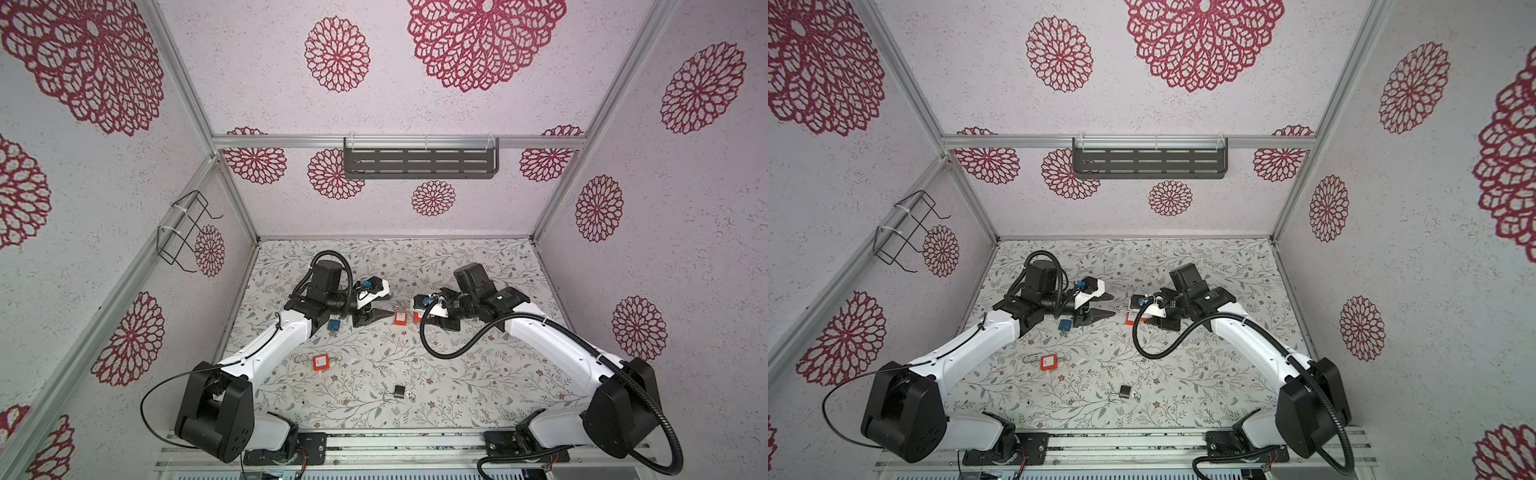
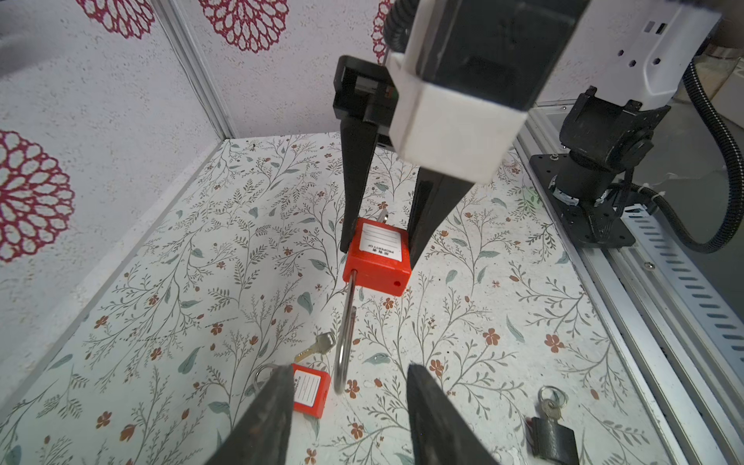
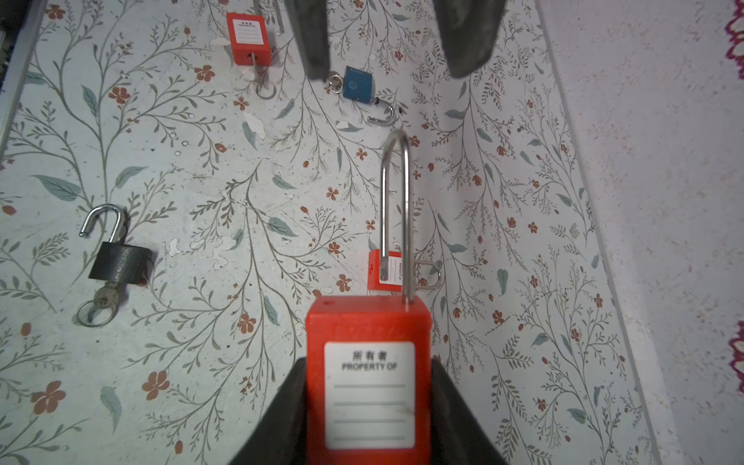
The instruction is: Lock with the key
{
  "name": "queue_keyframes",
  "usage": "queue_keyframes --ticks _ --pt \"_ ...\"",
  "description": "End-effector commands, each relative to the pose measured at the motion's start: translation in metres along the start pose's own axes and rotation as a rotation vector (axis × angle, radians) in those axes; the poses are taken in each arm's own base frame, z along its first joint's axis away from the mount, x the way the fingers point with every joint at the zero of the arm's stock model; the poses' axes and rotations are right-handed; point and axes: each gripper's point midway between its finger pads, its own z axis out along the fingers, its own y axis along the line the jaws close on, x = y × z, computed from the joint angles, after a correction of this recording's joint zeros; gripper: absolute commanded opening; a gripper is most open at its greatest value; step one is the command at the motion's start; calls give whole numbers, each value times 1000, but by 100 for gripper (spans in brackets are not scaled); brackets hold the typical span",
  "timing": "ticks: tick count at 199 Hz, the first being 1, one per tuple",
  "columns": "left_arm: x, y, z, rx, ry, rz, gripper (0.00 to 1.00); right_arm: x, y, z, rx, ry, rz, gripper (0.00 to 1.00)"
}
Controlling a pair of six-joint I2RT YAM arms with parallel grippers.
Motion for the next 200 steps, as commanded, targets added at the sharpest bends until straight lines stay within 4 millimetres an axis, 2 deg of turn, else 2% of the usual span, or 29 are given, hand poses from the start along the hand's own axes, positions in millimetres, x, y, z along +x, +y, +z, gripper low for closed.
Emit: queue_keyframes --ticks 1,56,200 --pt "-3 -1 6 29 -22 -2 45 -28 -20 -19 76 -81 -26 24" --pt "-4 7 10 11 -13 7 39 -36 -21 -22 65 -111 -26 24" --pt "-10 6 13 52 -15 1 4 -40 -22 -20 67 -115 -31 23"
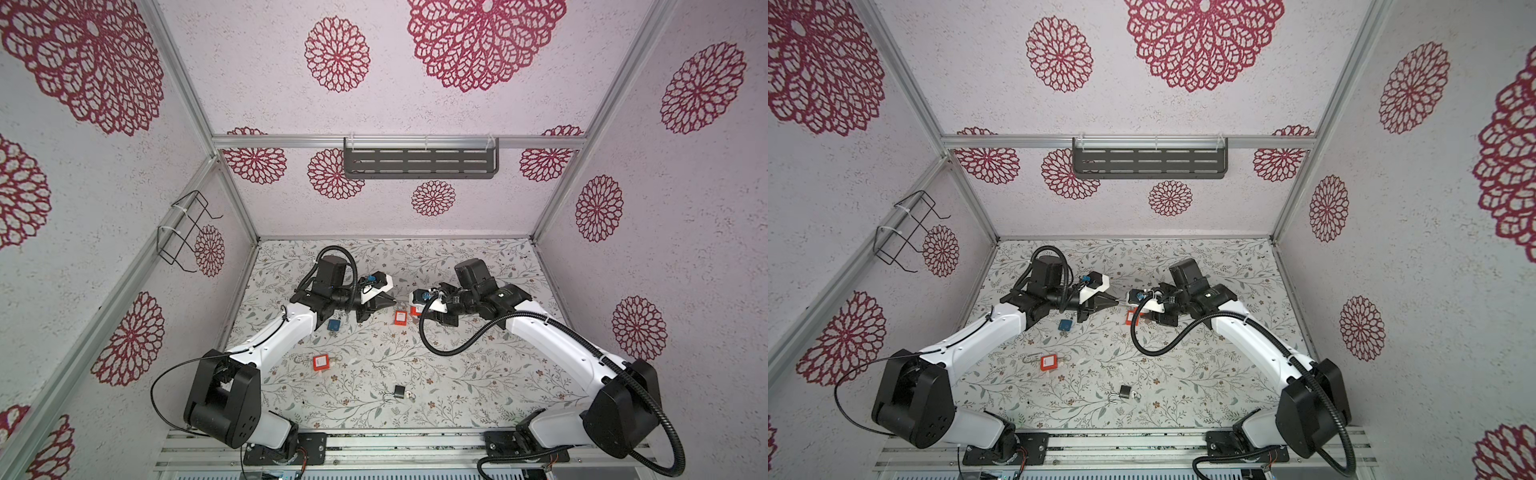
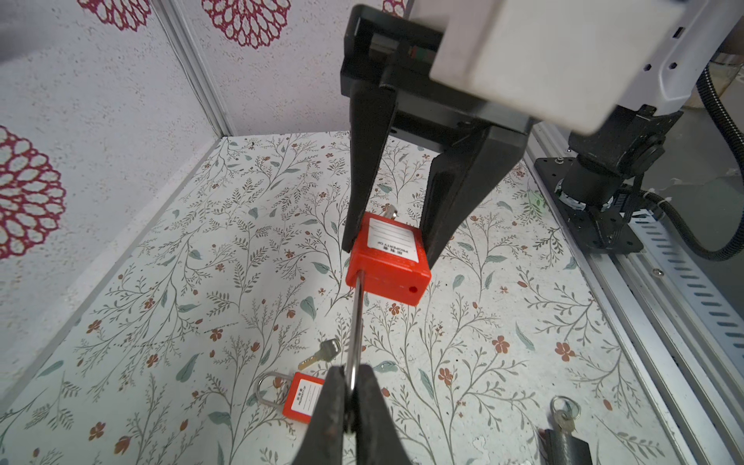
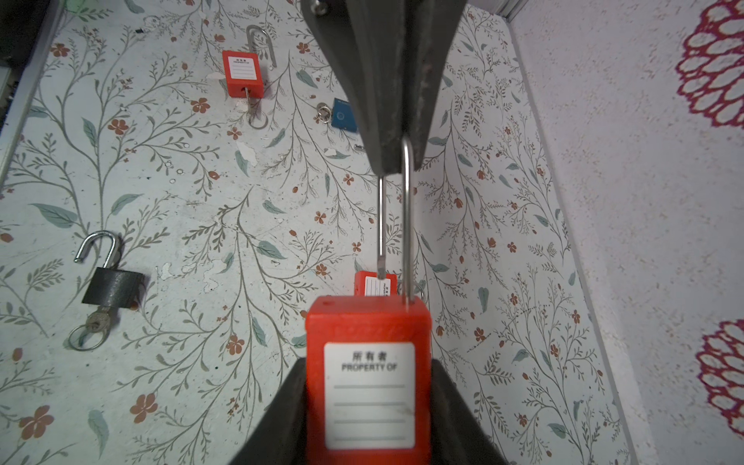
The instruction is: Lock with the key
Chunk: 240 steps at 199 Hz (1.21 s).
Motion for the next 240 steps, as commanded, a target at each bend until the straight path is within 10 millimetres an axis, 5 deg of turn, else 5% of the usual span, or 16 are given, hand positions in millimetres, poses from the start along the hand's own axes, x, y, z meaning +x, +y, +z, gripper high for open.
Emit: queue_keyframes --ticks 1,27,53,92,152,240 --pt "-7 -5 3 41 -18 7 4 -26 -15 -14 51 -70 -29 23" --pt "-8 -6 3 52 -18 0 0 -23 -21 -13 86 -41 -27 28" --pt "-13 -5 1 49 -27 6 0 -24 -29 -17 126 -17 -9 63" --pt "-25 -1 -2 41 -55 16 0 -15 -34 -31 175 59 -20 73" --pt "-49 4 -6 13 -145 34 0 -11 -20 -52 59 106 76 70" --pt "-59 -7 -6 7 -157 82 0 -17 -17 -44 -53 120 116 58"
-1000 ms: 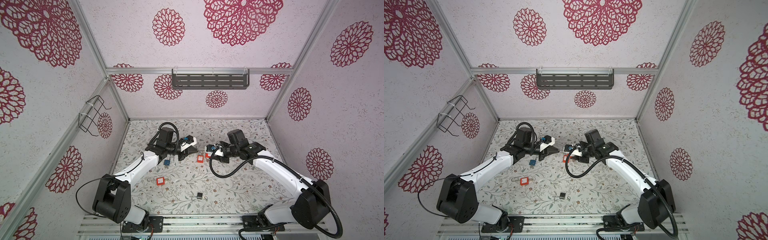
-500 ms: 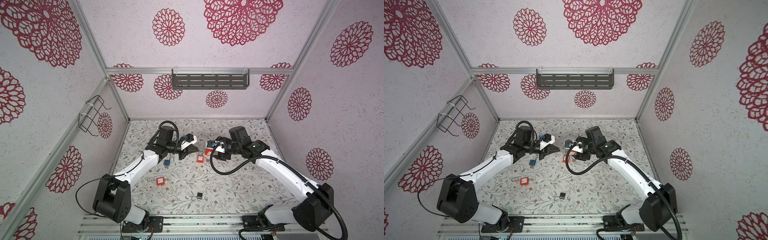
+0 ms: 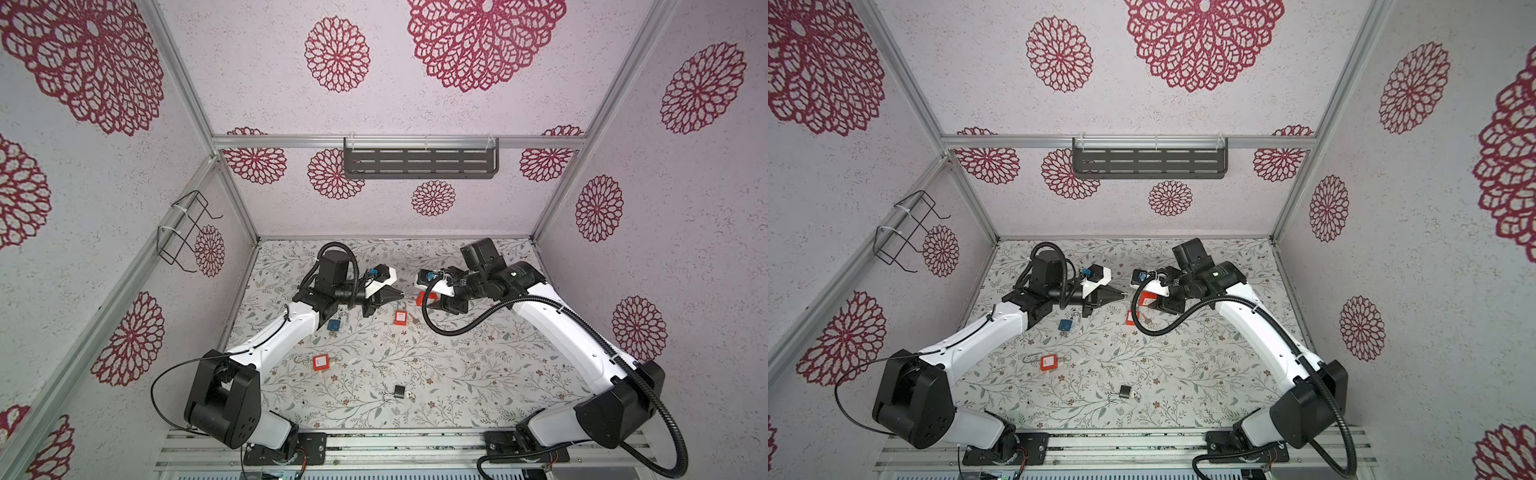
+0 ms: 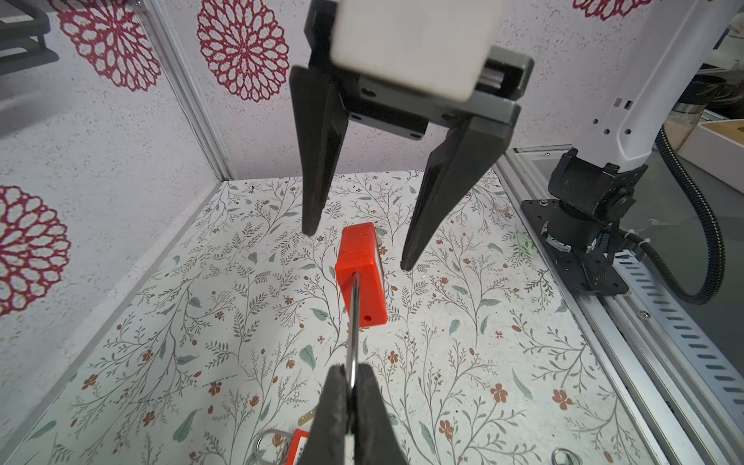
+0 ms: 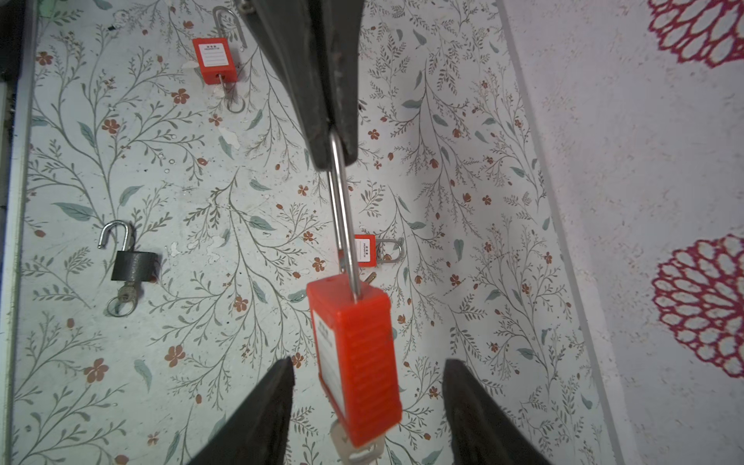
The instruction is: Lock with the key
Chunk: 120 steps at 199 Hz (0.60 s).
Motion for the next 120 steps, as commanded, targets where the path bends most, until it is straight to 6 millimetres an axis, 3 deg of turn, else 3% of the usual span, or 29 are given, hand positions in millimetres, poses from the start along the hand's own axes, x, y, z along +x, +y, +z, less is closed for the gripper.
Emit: queue_keyframes --ticks 1,45,120 --pt "-21 -6 -6 -3 -48 63 0 -7 7 -7 -46 -18 17 58" --pt "-22 -12 -5 13 -53 75 0 -5 8 -3 -69 -9 15 52" --pt "-24 -14 -3 25 -58 78 0 -8 12 -2 -93 -31 -24 31"
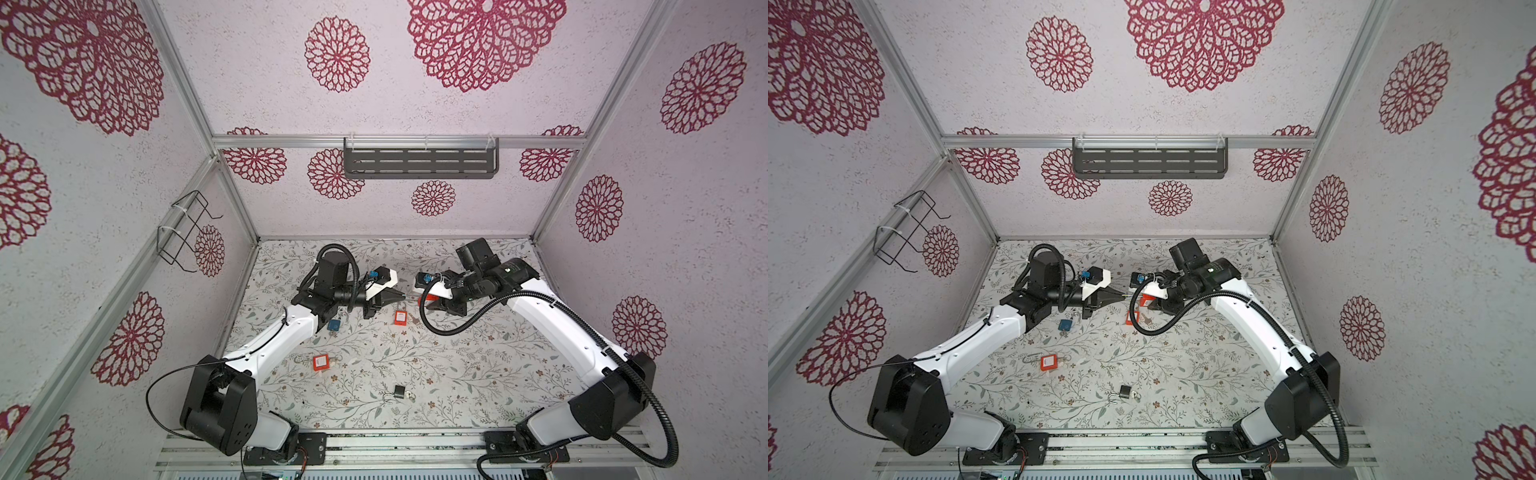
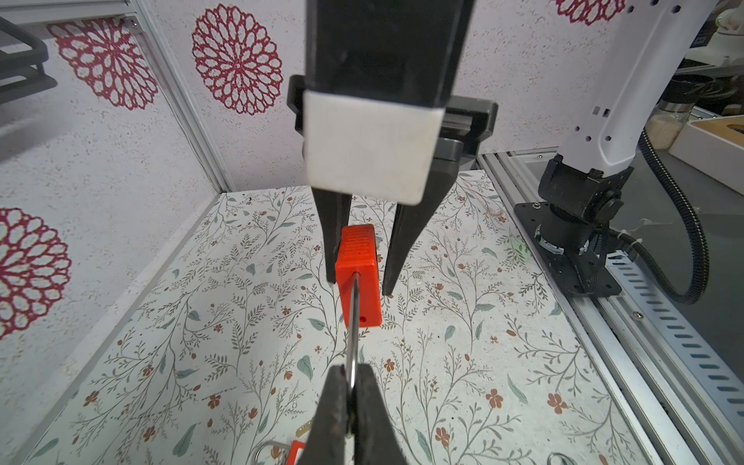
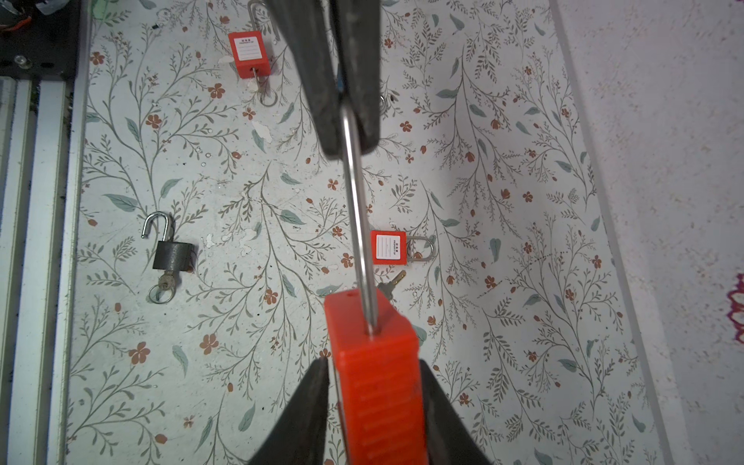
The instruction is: Lock with the key
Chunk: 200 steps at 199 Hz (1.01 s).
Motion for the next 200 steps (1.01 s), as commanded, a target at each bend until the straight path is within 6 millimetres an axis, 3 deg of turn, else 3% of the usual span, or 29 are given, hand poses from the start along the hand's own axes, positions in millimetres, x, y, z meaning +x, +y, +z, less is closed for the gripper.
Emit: queue_keyframes --ticks 1,39,200 --pt "-16 -6 -3 15 -44 56 0 -11 2 -7 -17 -38 -33 31" --pt "-17 -6 -2 21 -46 51 0 -10 3 -7 -20 -39 -57 22" --pt "-17 -14 12 32 -35 105 0 -33 6 -13 -42 -164 -81 14"
